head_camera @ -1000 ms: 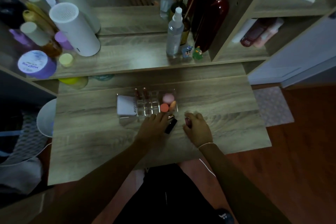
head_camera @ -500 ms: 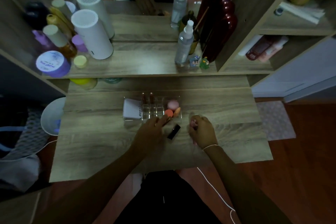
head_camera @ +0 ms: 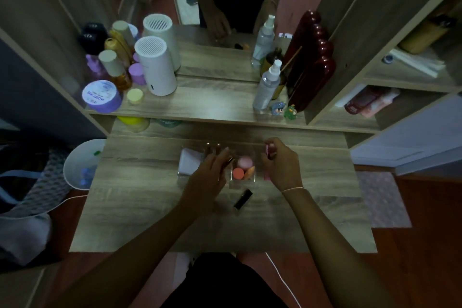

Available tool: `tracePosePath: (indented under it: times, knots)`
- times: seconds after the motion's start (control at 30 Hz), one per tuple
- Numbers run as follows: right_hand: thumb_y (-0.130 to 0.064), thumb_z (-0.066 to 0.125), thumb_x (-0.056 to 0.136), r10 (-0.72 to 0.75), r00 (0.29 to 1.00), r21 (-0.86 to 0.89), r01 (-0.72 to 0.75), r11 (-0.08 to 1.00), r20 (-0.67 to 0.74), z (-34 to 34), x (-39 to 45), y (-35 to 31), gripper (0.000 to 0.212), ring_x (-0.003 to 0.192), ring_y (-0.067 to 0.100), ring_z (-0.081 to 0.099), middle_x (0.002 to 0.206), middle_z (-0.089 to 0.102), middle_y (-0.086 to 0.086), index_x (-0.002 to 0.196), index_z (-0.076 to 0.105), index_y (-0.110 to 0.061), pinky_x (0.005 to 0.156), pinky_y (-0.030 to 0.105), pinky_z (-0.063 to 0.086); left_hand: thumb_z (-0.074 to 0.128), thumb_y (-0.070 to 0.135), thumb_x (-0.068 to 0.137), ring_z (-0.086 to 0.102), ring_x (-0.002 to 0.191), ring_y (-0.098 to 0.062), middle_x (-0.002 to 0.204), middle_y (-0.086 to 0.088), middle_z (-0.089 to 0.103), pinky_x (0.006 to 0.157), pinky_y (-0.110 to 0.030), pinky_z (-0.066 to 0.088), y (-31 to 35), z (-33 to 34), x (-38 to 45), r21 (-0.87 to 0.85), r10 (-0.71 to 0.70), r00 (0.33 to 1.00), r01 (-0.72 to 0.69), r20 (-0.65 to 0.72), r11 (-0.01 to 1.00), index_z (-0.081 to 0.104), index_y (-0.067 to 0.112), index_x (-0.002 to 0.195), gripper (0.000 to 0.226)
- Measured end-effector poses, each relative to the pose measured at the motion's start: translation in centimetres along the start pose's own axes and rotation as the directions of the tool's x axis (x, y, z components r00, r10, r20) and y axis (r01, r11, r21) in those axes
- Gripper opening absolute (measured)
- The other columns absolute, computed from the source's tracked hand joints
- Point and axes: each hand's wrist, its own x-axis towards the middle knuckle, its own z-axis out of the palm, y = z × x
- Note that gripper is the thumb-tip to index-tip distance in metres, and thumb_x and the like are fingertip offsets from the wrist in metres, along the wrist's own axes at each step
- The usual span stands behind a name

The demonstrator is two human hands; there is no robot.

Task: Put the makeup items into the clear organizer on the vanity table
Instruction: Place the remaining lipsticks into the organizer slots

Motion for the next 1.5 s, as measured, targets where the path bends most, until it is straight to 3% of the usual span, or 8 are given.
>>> tracePosePath:
  times: [0.2,0.3,0.43,0.6,0.77,0.93,1.2,1.5]
  knots:
    - [-0.008,0.069,0.079,-0.084,0.996,0.047,0.083,0.995,0.025,0.9,2.1,-2.6,0.023,0.077,0.021,0.067,0.089,0.072,0.01,0.101,0.061,-0.012,0.07,0.027,0.051,0.068,0.002,0.083,0.063,0.095,-0.021,0.109,-0.011,0.063,0.078,-0.016,0.044,-0.6,-0.9,0.8,-0.042,-0.067,0.981,0.06,-0.18,0.997,0.06,0.006,0.115,0.033]
    - [-0.008,0.068,0.079,-0.09,0.995,0.057,0.087,0.995,0.05,1.9,2.6,-3.6,0.028,0.081,0.024,0.067,0.092,0.071,0.013,0.105,0.058,-0.011,0.073,0.031,0.054,0.07,0.012,0.083,0.059,0.091,-0.02,0.102,-0.008,0.062,0.075,-0.021,0.045,-1.2,-1.2,1.0,-0.103,-0.16,0.956,0.138,-0.244,0.985,0.06,0.009,0.107,0.026]
    - [-0.008,0.07,0.078,-0.095,0.989,0.069,0.088,0.994,0.113,3.3,2.9,-4.4,0.033,0.086,0.026,0.066,0.094,0.07,0.012,0.108,0.058,-0.011,0.081,0.037,0.054,0.067,0.01,0.087,0.058,0.096,-0.025,0.104,-0.007,0.061,0.081,-0.04,0.052,-2.4,-1.3,1.1,-0.186,-0.226,0.944,0.184,-0.239,0.965,0.057,0.011,0.109,0.025]
    - [-0.003,0.071,0.074,-0.12,0.981,0.065,0.111,0.992,0.151,4.7,2.5,-4.4,0.031,0.084,0.026,0.065,0.091,0.07,0.012,0.102,0.06,-0.009,0.079,0.037,0.054,0.063,0.007,0.09,0.06,0.091,-0.014,0.104,-0.007,0.061,0.075,-0.003,0.041,-3.4,-1.0,0.9,-0.291,-0.29,0.928,0.218,-0.234,0.932,0.056,0.019,0.104,0.02]
    - [-0.003,0.072,0.073,-0.131,0.967,-0.006,0.135,0.991,0.218,5.5,2.6,-4.1,0.028,0.084,0.028,0.064,0.09,0.069,0.012,0.098,0.061,-0.009,0.076,0.04,0.053,0.063,0.008,0.09,0.059,0.088,-0.013,0.102,-0.006,0.058,0.075,-0.01,0.046,-4.3,-0.5,0.8,-0.264,-0.295,0.932,0.236,-0.212,0.935,0.058,0.017,0.103,0.016]
    - [-0.003,0.072,0.073,-0.121,0.946,-0.086,0.153,0.984,0.301,6.4,2.7,-3.8,0.023,0.084,0.028,0.062,0.089,0.068,0.012,0.091,0.06,-0.01,0.073,0.034,0.049,0.06,0.004,0.091,0.057,0.087,-0.017,0.102,-0.014,0.059,0.079,0.006,0.033,-4.3,-0.2,0.7,-0.204,-0.285,0.944,0.25,-0.165,0.946,0.059,0.006,0.097,0.007]
    - [0.0,0.066,0.074,-0.168,0.93,-0.129,0.22,0.967,0.326,7.1,2.5,-3.7,0.018,0.081,0.032,0.059,0.088,0.062,0.015,0.085,0.056,-0.009,0.067,0.04,0.049,0.054,-0.006,0.088,0.054,0.09,-0.025,0.106,-0.019,0.053,0.076,-0.03,0.046,-3.9,-0.6,0.8,-0.154,-0.274,0.951,0.253,-0.141,0.955,0.058,-0.001,0.097,0.011]
    - [-0.003,0.067,0.076,-0.159,0.93,-0.122,0.209,0.97,0.33,7.3,2.7,-3.8,0.017,0.083,0.031,0.06,0.091,0.064,0.014,0.088,0.057,-0.009,0.07,0.039,0.051,0.058,0.0,0.086,0.055,0.089,-0.019,0.102,-0.011,0.056,0.078,-0.031,0.049,-4.5,-0.2,0.9,-0.154,-0.287,0.95,0.268,-0.121,0.951,0.058,0.008,0.098,0.013]
